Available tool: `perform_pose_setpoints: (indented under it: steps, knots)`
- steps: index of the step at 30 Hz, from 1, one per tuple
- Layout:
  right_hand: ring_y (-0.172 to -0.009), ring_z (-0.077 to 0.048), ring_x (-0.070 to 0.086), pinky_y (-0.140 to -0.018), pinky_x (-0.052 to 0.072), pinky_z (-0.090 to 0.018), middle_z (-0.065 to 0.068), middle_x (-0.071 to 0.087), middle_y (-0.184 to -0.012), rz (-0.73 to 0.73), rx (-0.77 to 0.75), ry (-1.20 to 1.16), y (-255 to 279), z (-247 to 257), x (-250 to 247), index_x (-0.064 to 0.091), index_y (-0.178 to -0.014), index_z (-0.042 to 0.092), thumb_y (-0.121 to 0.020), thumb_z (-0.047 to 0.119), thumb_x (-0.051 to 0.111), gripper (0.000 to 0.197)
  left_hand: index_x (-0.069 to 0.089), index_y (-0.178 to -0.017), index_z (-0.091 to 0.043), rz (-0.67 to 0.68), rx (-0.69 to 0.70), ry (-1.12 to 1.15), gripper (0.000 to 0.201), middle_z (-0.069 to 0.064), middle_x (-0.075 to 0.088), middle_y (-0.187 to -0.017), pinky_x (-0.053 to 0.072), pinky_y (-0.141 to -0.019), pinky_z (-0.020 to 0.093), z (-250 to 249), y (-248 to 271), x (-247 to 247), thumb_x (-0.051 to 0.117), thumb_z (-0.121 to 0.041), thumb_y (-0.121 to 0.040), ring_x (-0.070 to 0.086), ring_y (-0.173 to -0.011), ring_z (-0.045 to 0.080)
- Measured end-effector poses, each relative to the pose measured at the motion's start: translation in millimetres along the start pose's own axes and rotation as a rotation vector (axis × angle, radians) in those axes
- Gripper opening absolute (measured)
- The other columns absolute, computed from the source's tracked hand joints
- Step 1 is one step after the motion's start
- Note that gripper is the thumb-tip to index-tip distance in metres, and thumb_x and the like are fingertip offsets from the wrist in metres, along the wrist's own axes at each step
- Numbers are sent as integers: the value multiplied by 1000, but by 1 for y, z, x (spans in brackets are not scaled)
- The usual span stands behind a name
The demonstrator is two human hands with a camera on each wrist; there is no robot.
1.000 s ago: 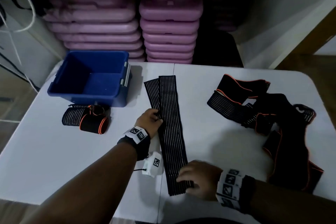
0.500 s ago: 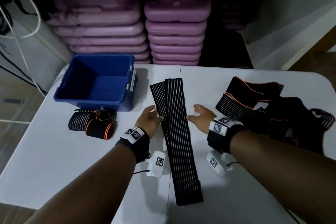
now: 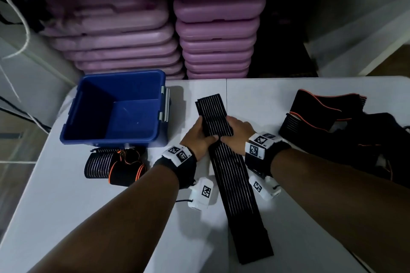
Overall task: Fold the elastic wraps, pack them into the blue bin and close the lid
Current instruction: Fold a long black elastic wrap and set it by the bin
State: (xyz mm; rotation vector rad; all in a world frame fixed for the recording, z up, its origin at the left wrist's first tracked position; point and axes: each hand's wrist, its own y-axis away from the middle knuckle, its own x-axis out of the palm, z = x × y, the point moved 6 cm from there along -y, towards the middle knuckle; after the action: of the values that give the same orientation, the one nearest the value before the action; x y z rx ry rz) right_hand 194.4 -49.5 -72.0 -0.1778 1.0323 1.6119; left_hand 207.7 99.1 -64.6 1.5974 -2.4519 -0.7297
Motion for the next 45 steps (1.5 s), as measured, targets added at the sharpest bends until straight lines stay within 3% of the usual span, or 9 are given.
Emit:
perform_pose_setpoints:
  steps: [6, 11, 15, 19, 23, 27, 30, 34, 45]
  knots:
    - [-103, -29, 60, -86, 55, -41, -4, 56, -124, -16, -38, 73, 10, 20, 2, 36, -136, 21, -82, 37, 58, 61, 20, -152, -31, -52, -87, -188, 80, 0, 19, -160, 20, -120, 46, 4, -2, -6, 67, -21, -89, 19, -147, 21]
    - [-146, -28, 23, -118, 25, -39, -5, 17, -161, -16, -6, 103, 20, 8, 0, 10, -154, 15, -93, 32, 56, 79, 15, -153, -26, -113, -43, -249, 74, -3, 29, -155, 21, -110, 22, -3, 23, -11, 60, -23, -94, 29, -141, 12]
    - [-133, -26, 44, -110, 38, -39, -5, 40, -149, 7, -19, -37, 45, -11, 2, 28, -150, 17, -92, 24, 56, 65, 10, -154, -22, -85, -82, -198, 69, 0, 30, -157, 25, -112, 18, 7, 48, -3, 51, -17, -99, 33, -141, 13]
    - [-133, -20, 44, -107, 39, -33, -2, 44, -147, 100, -86, -53, 68, -20, 9, 28, -150, 26, -93, 17, 55, 64, 16, -151, -16, -53, 3, -22, 68, 2, 45, -144, 39, -80, -1, 4, 70, 22, 47, 7, -96, 49, -117, 4]
    - [-140, -19, 36, -115, 31, -35, -2, 33, -155, 122, -75, -2, 85, -35, 5, 18, -154, 24, -97, 24, 53, 67, 25, -151, -19, -155, -44, -186, 64, 0, 46, -139, 36, -99, 16, 9, 94, 28, 57, -13, -95, 44, -127, 11]
    - [-124, -18, 49, -107, 40, -37, -2, 50, -137, 20, -404, 130, 131, -47, 8, 48, -138, 16, -92, 19, 56, 46, 50, -136, -24, -120, 174, -688, 52, -3, 44, -141, 32, -112, 30, 24, 143, 58, 66, -30, -87, 43, -130, 15]
    - [-118, -18, 51, -104, 41, -37, 0, 56, -126, 107, -575, 263, 169, -72, 29, 59, -126, 18, -88, 20, 54, 39, 59, -128, -28, 57, 317, -984, 49, -5, 52, -138, 41, -107, 35, 44, 181, 96, 63, -42, -81, 50, -125, 16]
    - [-134, -22, 38, -113, 31, -36, -3, 43, -146, 325, -665, 496, 193, -95, 54, 49, -140, 18, -90, 30, 58, 52, 59, -123, -31, 101, 308, -1213, 60, -6, 63, -120, 52, -87, 35, 69, 199, 120, 52, -56, -69, 62, -107, 17]
    - [-134, -32, 36, -103, 40, -47, -10, 29, -152, 325, -763, 897, 204, -91, 63, 40, -143, 12, -85, 46, 60, 70, 72, -101, -25, 48, 318, -1220, 54, -7, 67, -100, 56, -76, 23, 64, 213, 134, 50, -51, -59, 67, -81, 10]
